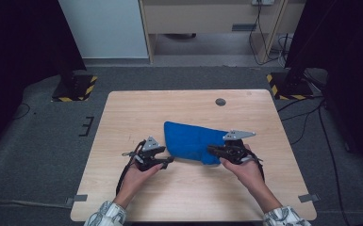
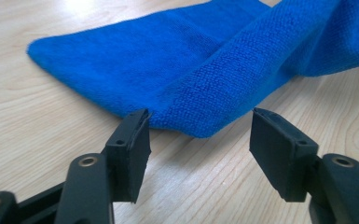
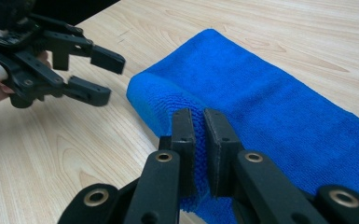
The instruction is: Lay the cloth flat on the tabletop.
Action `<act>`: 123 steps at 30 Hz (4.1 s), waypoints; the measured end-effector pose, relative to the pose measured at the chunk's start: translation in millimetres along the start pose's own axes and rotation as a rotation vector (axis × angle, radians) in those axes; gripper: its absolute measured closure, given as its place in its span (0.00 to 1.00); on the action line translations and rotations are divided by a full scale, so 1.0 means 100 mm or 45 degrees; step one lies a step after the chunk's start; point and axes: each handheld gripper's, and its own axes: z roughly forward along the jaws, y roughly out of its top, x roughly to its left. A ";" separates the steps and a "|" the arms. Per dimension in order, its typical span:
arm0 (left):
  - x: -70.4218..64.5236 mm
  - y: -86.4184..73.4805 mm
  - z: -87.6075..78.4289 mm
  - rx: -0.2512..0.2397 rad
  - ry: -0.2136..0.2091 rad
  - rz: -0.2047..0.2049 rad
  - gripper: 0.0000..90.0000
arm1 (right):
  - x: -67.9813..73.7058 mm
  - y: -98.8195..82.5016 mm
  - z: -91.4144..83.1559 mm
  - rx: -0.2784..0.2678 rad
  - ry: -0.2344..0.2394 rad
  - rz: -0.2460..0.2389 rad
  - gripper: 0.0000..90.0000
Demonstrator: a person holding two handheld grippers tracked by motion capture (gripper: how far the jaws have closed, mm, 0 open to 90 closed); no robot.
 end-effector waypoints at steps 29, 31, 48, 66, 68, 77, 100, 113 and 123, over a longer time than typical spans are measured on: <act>-0.24 0.26 -0.17 0.056 -0.107 0.107 0.94 | -0.03 0.00 -0.18 0.002 -0.023 -0.051 0.91; -0.23 0.33 -0.17 0.060 -0.107 0.110 0.93 | -0.05 0.02 -0.19 0.020 -0.027 -0.067 0.90; 0.41 0.48 0.59 0.247 0.035 -0.099 0.90 | -0.61 0.18 0.77 0.207 -0.150 0.055 0.84; 0.16 0.43 0.27 -0.006 0.075 -0.063 0.60 | -0.45 0.24 0.31 0.023 -0.207 0.028 0.52; 0.04 0.37 0.22 -0.001 0.077 -0.024 0.61 | -0.38 0.15 0.23 0.019 -0.200 0.000 0.65; -0.37 0.34 0.32 0.005 0.014 0.099 0.52 | -0.07 -0.27 0.24 0.099 -0.170 -0.074 0.89; -0.27 0.32 0.66 0.122 0.029 0.080 1.00 | -0.18 -0.36 0.42 0.206 -0.245 -0.094 0.96; -0.16 0.35 0.55 0.075 0.071 0.054 1.00 | -0.36 -0.35 0.15 0.145 -0.251 -0.007 0.96; -0.12 0.33 0.46 0.040 0.086 0.022 0.98 | -0.62 -0.45 0.06 0.192 -0.319 0.050 0.88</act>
